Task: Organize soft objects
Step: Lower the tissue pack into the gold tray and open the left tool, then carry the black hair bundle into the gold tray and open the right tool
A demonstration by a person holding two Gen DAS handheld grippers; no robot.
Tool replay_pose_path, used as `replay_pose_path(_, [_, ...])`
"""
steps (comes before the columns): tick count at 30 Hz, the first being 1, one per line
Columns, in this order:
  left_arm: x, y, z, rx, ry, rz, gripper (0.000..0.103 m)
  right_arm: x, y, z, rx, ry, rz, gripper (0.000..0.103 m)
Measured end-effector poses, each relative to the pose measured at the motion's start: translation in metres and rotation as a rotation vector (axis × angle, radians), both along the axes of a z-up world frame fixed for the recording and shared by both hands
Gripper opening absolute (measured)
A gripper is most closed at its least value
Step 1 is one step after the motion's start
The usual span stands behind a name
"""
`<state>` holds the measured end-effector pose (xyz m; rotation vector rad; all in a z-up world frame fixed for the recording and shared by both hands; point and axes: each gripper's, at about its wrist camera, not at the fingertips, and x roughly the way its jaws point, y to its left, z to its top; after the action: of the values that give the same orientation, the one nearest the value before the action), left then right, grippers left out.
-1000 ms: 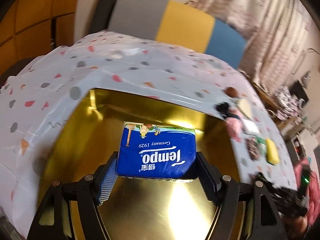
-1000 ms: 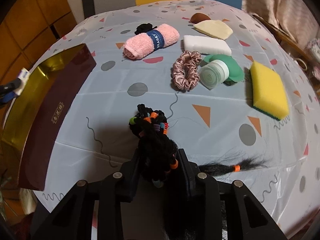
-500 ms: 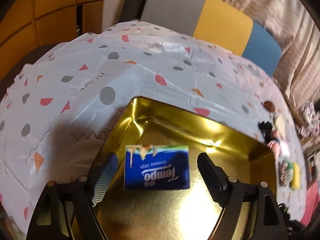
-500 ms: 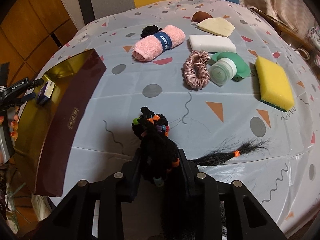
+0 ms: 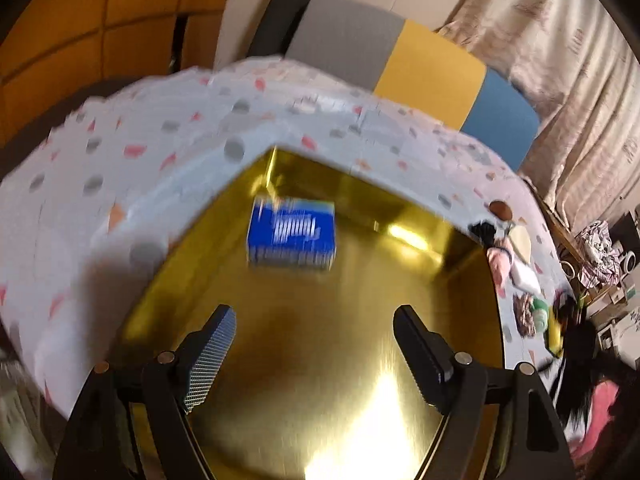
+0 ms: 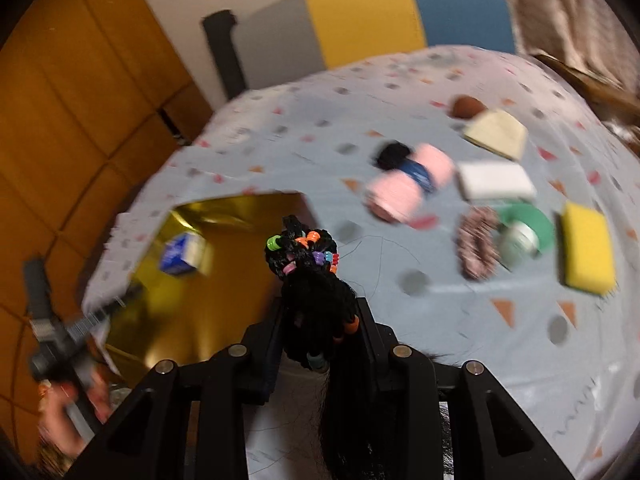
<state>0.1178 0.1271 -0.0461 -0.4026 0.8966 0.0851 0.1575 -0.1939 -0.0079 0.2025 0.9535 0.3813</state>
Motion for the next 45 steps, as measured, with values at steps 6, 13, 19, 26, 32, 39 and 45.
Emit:
replay_pose_path(6, [-0.016, -0.021, -0.007, 0.066, 0.035, -0.032, 0.082, 0.022, 0.065, 0.004, 0.065, 0.027, 0.070, 0.033])
replay_pose_path(13, [-0.028, -0.023, -0.006, 0.081, 0.028, -0.030, 0.082, 0.067, 0.140, -0.022, 0.069, 0.122, 0.123, 0.033])
replay_pose_path(19, [-0.031, -0.009, -0.011, 0.064, 0.047, 0.019, 0.082, 0.097, 0.178, -0.050, 0.048, 0.180, 0.132, 0.034])
replay_pose_path(26, [-0.032, -0.003, -0.012, 0.022, 0.037, 0.022, 0.082, 0.108, 0.187, -0.048, -0.003, 0.104, 0.139, 0.057])
replay_pose_path(32, [-0.033, -0.013, -0.012, -0.041, 0.024, -0.047, 0.082, 0.079, 0.159, -0.018, 0.024, -0.014, 0.130, 0.071])
replay_pose_path(39, [-0.044, -0.040, 0.000, -0.033, -0.049, -0.156, 0.082, 0.037, 0.108, -0.005, -0.107, -0.133, 0.084, 0.074])
replay_pose_path(45, [-0.051, -0.071, 0.008, -0.062, -0.090, -0.266, 0.082, 0.016, 0.051, -0.025, -0.182, -0.089, 0.039, 0.074])
